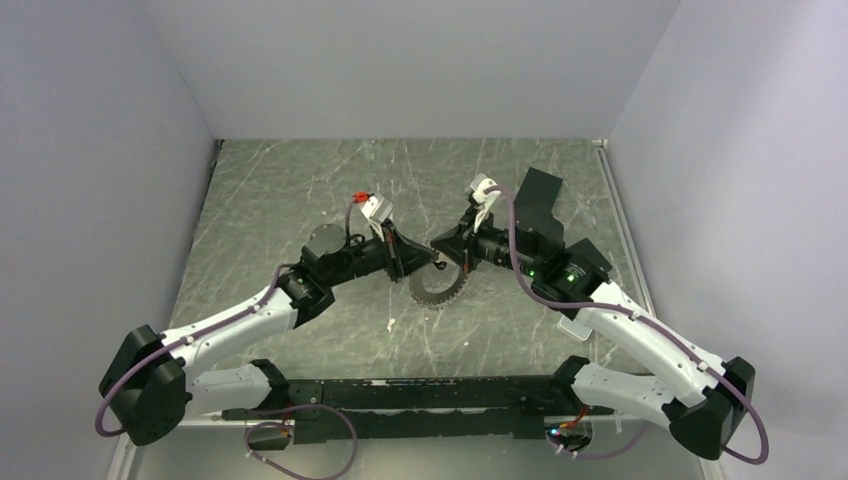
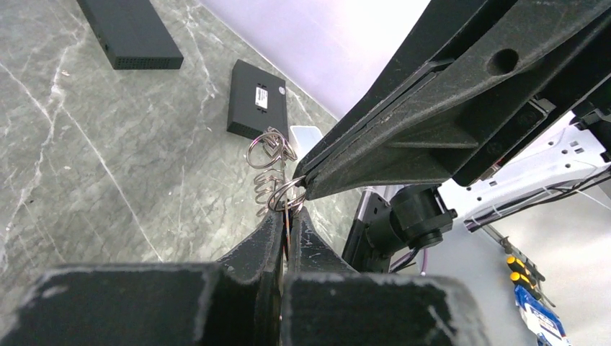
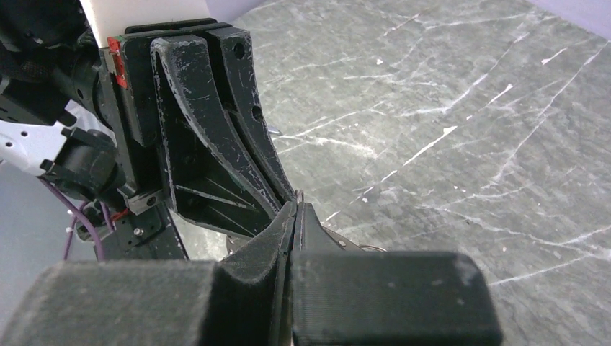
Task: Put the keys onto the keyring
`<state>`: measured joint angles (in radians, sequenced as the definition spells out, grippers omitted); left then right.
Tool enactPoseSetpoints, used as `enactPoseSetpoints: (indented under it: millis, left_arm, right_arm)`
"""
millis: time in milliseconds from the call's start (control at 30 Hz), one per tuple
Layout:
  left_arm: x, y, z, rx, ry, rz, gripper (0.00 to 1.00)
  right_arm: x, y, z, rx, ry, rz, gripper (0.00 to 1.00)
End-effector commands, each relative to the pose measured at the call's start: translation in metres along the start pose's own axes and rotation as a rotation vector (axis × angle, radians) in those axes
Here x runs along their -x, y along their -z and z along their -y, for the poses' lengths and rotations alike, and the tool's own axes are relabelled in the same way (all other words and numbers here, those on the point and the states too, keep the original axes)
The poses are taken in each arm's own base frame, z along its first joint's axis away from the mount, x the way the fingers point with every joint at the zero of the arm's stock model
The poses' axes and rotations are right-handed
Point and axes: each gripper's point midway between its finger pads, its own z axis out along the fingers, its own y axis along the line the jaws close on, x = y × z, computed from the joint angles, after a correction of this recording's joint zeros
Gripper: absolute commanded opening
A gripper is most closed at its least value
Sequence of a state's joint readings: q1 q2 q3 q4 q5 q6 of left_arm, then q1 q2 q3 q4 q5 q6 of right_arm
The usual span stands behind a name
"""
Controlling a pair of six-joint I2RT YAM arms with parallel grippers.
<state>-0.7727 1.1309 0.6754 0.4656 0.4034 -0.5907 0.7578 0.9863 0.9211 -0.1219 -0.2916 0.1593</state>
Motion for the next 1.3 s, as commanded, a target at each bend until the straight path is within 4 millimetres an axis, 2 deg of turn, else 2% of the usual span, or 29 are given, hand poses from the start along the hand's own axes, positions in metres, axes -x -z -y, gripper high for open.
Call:
enactPoseSetpoints:
  millis: [0, 133, 200, 300, 533, 667, 867, 1100, 1267]
  left_arm:
    - [0.021, -0.006, 0.014, -0.055, -0.053, 0.063, 0.00]
    - [0.020, -0.006, 0.008, -0.021, -0.087, 0.044, 0.00]
    - [0.020, -0.006, 0.006, -0.005, -0.122, 0.020, 0.00]
    - [0.020, -0.004, -0.003, 0.039, -0.219, -0.025, 0.00]
    - [0.015, 0.006, -0.013, 0.084, -0.352, -0.093, 0.02]
    - [0.008, 0.009, -0.025, 0.135, -0.374, -0.146, 0.00]
    - [0.004, 0.008, -0.022, 0.103, -0.389, -0.157, 0.00]
    - [0.000, 0.007, -0.024, 0.094, -0.398, -0.159, 0.00]
    - [0.000, 0.011, -0.029, 0.120, -0.413, -0.150, 0.00]
  right_arm:
    - [0.019, 0.001, -0.032, 0.148, 0.006, 0.017, 0.00]
    - [0.017, 0.000, -0.037, 0.177, 0.006, -0.081, 0.00]
    - [0.008, -0.001, -0.029, 0.129, -0.014, -0.157, 0.00]
    - [0.008, 0.002, -0.017, 0.055, -0.031, -0.224, 0.00]
    - [0.008, 0.010, -0.009, 0.013, -0.068, -0.295, 0.00]
    - [0.012, 0.013, -0.009, 0.011, -0.064, -0.303, 0.00]
    - [0.008, 0.012, -0.007, 0.009, -0.077, -0.327, 0.00]
    - [-0.009, 0.002, -0.011, 0.047, -0.156, -0.418, 0.00]
    - [-0.016, -0.002, 0.002, -0.006, -0.206, -0.462, 0.00]
